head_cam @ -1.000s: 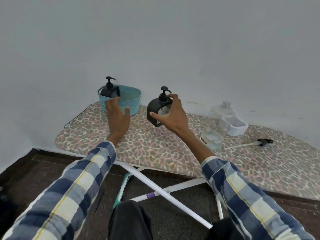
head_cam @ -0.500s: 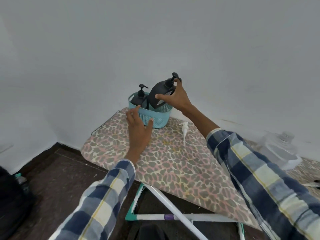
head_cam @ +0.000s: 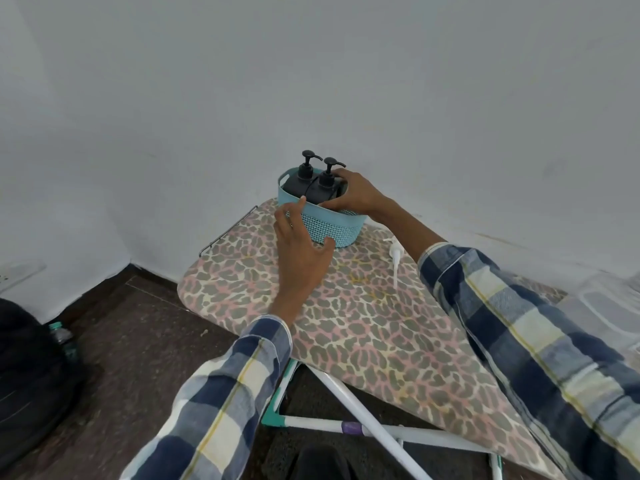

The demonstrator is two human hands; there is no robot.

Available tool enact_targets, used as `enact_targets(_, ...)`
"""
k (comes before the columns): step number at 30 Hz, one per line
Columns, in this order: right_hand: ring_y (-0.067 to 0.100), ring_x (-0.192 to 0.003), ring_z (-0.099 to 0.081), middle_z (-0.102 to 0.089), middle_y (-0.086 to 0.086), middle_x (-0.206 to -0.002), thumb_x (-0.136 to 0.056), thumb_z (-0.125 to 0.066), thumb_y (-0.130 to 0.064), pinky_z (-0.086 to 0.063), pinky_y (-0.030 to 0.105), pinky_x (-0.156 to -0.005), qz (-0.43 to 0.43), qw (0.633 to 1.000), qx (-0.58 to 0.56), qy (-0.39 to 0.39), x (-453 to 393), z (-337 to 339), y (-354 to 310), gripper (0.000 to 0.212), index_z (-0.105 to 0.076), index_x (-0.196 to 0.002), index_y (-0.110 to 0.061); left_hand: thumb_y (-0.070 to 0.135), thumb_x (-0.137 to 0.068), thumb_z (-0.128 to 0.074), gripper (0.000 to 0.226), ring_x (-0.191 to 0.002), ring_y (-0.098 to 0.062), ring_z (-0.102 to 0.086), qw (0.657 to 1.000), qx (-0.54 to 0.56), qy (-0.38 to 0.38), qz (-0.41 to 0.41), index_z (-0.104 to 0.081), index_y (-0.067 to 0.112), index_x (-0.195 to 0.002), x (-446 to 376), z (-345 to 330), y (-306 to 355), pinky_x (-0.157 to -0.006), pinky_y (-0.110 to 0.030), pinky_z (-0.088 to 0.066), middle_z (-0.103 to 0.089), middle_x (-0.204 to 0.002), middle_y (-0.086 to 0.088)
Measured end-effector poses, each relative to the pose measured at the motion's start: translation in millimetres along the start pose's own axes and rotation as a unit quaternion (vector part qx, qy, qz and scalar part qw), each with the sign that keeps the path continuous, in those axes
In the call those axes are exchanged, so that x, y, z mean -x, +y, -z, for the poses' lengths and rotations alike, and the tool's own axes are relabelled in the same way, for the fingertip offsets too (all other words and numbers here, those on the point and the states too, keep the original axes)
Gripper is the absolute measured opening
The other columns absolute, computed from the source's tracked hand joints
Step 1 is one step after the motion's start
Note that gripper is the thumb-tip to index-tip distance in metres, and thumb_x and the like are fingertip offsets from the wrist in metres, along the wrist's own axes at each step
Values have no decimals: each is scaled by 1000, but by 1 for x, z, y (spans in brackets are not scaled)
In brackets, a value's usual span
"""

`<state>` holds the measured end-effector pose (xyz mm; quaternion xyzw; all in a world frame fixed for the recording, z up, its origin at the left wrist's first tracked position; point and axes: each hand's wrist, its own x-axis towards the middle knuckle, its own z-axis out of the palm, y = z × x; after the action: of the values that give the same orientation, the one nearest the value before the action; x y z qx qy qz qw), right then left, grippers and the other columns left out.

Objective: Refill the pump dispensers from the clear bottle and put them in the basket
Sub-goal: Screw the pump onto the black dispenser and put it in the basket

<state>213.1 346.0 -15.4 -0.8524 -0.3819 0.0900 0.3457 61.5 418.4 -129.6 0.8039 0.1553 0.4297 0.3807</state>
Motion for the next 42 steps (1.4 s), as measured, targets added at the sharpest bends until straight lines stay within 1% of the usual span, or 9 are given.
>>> enact_targets(4,21,-122,-60,-65,5,-141,-84,-92,-35,-46,32,-98,10,999,38,10,11,1,-6,71,-61,-145,-16,18,-83,-78,93,-147,-34,-34,1000,-16,-7,-2,-31,19,-163,-1,0,0,-107,-57,-53,-30,-156,-12)
enact_targets(7,30,-115,-65,-70,14,-129,-83,-91,-37,-52,43,-95,-13,998,54,38,19,0,-12,62,-68,-131,-6,18,-82,-80,95,-147,-35,-34,1000,-22,-10,-1,-30,18,-163,0,1,1,-107,-56,-53,-30,-155,-13)
enact_targets(11,29,-107,-65,-68,19,-125,-68,-88,-53,-51,41,-90,-20,995,52,88,46,5,-17,79,-69,-123,-1,22,-83,-81,96,-147,-36,-35,999,-36,-24,0,-28,17,-163,2,4,4,-106,-58,-53,-29,-156,-14)
enact_targets(15,28,-112,-68,-55,15,-146,-88,-85,-25,-56,41,-102,17,990,36,136,92,11,-21,71,-55,-147,-2,24,-84,-78,81,-140,-39,-41,997,-80,5,6,-38,10,-154,4,9,14,-104,-55,-50,-37,-150,-17)
enact_targets(18,25,-106,-69,-56,11,-143,-94,-79,-24,-59,43,-98,43,983,39,175,135,20,-13,58,-59,-145,-4,22,-86,-72,61,-131,-39,-47,994,-102,14,-20,-47,9,-140,16,7,36,-99,-58,-51,-45,-141,-16)
enact_targets(24,20,-100,-70,-60,6,-136,-96,-74,-19,-60,46,-94,49,972,37,227,222,39,11,43,-63,-137,-11,25,-91,-58,41,-119,-31,-54,996,3,-38,-75,-53,10,-129,65,-26,98,-100,-54,-50,-50,-129,-8)
enact_targets(30,11,-96,-68,-64,1,-124,-101,-68,-10,-61,28,-86,99,951,27,290,320,64,39,25,-67,-126,-12,32,-105,-50,29,-111,-20,-57,988,78,-106,-85,-52,17,-129,117,-68,162,-97,-47,-53,-53,-124,1)
enact_targets(37,11,-82,-66,-69,-6,-102,-106,-57,-11,-57,31,-70,78,886,35,455,413,99,89,12,-67,-114,-14,70,-99,-51,64,-117,-18,-57,959,132,-245,-61,-44,22,-142,180,-110,208,-103,-47,-53,-51,-135,-1)
enact_targets(42,6,-81,-62,-64,-12,-99,-108,-53,-17,-55,30,-67,-34,824,26,565,448,121,149,11,-61,-115,-19,81,-85,-71,99,-128,-17,-53,935,113,-328,-74,-33,28,-158,199,-137,228,-106,-36,-49,-45,-149,1)
